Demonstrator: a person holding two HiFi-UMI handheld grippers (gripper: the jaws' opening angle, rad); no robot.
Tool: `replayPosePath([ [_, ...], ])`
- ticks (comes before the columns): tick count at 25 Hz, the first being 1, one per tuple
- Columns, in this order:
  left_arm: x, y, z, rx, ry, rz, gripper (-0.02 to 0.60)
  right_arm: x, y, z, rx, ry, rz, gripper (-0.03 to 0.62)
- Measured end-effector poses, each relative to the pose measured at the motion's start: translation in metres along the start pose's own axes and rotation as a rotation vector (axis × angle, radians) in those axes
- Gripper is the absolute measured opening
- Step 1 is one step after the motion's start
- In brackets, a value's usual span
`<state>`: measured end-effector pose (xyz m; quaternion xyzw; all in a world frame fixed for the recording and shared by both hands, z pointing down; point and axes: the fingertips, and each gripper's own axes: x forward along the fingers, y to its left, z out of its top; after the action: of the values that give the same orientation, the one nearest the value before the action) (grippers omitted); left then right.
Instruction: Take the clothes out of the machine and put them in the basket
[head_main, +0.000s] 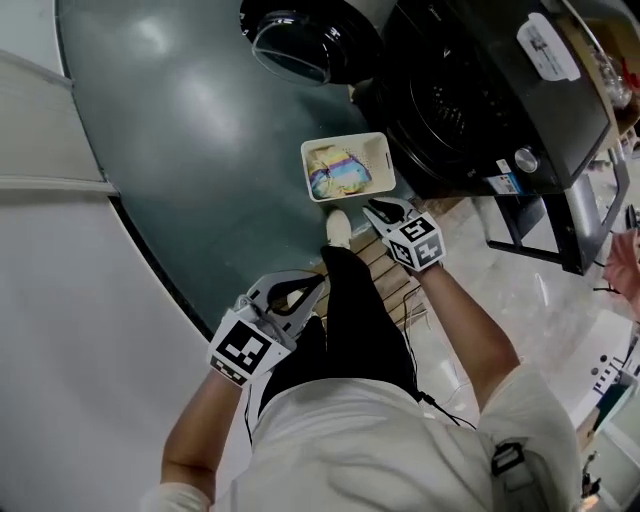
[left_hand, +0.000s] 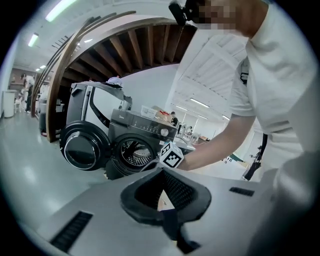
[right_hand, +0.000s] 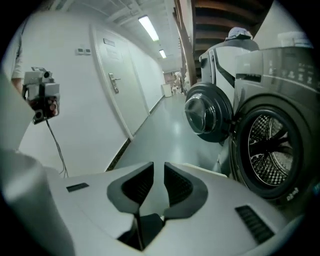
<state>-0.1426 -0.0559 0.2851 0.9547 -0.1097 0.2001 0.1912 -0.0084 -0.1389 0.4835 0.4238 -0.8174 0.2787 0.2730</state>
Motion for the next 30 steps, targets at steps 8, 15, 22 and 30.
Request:
replayPosePath([
  [8, -0.046, -0.034, 0.025, 0.046, -0.022, 0.029, -0.003, -0.097, 0.065, 0.041, 0.030, -0.116, -0.010, 0.021],
  [15, -0.079, -0.059, 0.028, 0.067, -0.021, 0.058, -0.003, -0.162, 0.120, 0.066, 0.001, -0.213, 0.011, 0.005],
  [22, -0.113, -0.083, 0.034, 0.035, -0.045, 0.087, -0.003, -0.217, 0.173, 0.081, -0.039, -0.259, 0.024, 0.005],
  [30, -0.133, -0.101, 0.030, 0.039, -0.055, 0.098, -0.003, -0.253, 0.202, 0.091, -0.063, -0.333, 0.014, 0.005],
])
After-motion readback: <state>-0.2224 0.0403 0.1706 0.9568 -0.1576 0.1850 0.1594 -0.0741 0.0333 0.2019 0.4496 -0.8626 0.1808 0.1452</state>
